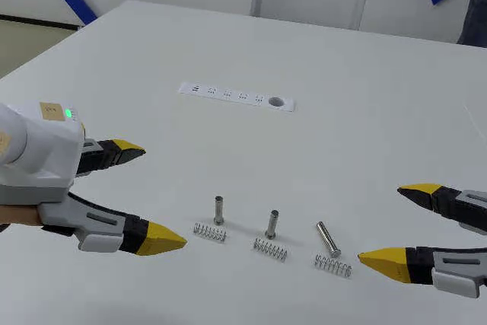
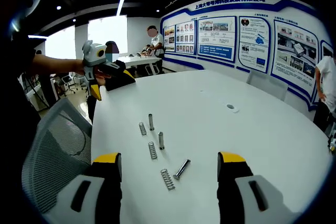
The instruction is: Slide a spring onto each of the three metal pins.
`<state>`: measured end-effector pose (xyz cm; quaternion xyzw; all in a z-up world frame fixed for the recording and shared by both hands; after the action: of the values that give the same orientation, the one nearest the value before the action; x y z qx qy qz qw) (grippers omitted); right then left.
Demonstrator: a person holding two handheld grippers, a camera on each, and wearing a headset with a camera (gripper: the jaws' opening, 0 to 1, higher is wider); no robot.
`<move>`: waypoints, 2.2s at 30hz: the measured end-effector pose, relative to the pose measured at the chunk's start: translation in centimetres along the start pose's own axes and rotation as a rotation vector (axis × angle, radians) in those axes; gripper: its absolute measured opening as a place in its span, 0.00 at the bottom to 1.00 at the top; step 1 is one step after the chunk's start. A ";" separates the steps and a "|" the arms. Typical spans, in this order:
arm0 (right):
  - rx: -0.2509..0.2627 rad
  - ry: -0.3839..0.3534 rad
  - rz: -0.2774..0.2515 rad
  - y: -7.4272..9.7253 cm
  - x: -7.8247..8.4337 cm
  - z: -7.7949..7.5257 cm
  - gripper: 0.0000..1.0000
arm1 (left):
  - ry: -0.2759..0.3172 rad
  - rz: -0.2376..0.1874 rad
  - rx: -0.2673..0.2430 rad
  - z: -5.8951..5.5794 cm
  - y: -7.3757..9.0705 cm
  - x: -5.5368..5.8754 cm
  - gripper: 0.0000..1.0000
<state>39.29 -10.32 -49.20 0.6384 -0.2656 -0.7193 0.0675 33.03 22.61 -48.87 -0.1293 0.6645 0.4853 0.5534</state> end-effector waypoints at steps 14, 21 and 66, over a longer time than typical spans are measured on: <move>-0.042 -0.025 0.042 -2.9 1.3 -0.4 0.67 | 0.021 -0.005 0.009 0.2 -0.8 -0.2 0.93; -0.034 -0.030 0.052 -3.8 1.1 -1.1 0.64 | 0.034 -0.004 -0.010 0.3 -0.9 0.7 0.91; 0.140 -0.244 0.311 -12.0 6.0 -5.1 0.26 | 0.172 -0.018 -0.052 1.4 -0.4 4.6 0.83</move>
<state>45.99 -4.27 -60.37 0.5011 -0.4164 -0.7519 0.1004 32.50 25.20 -52.92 -0.1910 0.6956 0.4844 0.4950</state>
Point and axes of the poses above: the centre of the closed fingertips' face, and the gripper's own axes: y roughly backward along the fingers, z roughly to its left, x roughly out of its underside, the point moved 7 cm from there along y, roughly backward along the fingers, and after that the axes turned 7 degrees about -x, right-handed, at the moved point
